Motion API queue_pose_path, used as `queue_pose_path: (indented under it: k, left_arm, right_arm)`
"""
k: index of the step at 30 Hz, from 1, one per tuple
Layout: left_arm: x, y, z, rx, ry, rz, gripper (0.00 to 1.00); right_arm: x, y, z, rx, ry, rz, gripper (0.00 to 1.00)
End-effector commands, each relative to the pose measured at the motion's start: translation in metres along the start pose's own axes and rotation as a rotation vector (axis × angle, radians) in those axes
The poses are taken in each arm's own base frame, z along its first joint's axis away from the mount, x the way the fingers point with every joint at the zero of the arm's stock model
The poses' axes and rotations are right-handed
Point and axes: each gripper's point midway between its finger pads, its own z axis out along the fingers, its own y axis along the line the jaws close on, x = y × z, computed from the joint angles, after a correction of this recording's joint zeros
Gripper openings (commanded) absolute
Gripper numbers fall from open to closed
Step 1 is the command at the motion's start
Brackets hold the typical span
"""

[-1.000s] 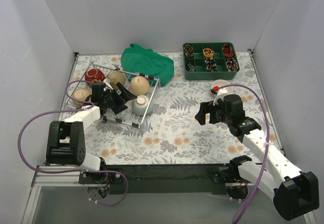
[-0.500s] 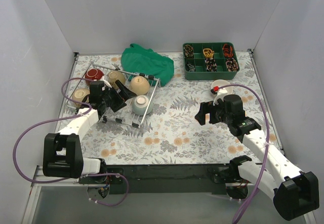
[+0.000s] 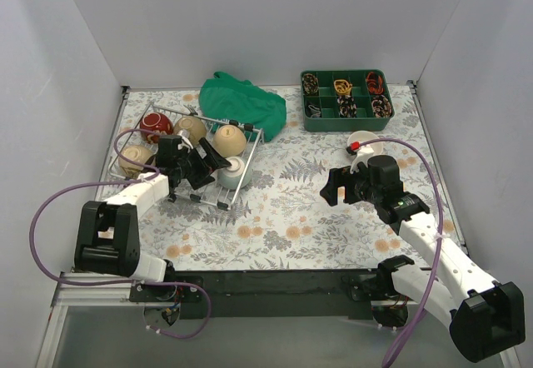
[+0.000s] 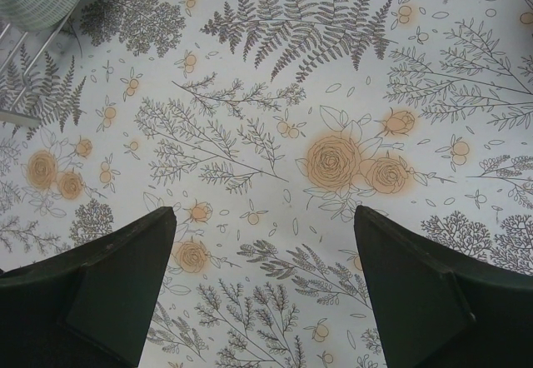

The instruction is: Unload the bowls from the dish rack

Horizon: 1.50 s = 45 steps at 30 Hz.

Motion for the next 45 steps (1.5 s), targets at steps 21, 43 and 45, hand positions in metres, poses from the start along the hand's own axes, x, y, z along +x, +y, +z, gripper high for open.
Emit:
queue_pose_path:
  k: [21,43,45]
  left_arm:
    - [-0.016,0.006,0.011,0.0,-0.131,-0.101,0.65]
    - [-0.062,-0.024,-0.044,-0.062,-0.323,0.141,0.17]
    - [-0.071,-0.03,-0.052,-0.07,-0.358,0.173,0.16]
  right_arm:
    - [-0.003,0.004,0.004,-0.024,-0.018,-0.015,0.96]
    - [-0.005,0.009,0.003,-0.05,-0.021,-0.009,0.96]
    - [-0.005,0.011,0.003,-0.057,-0.021,-0.005,0.96]
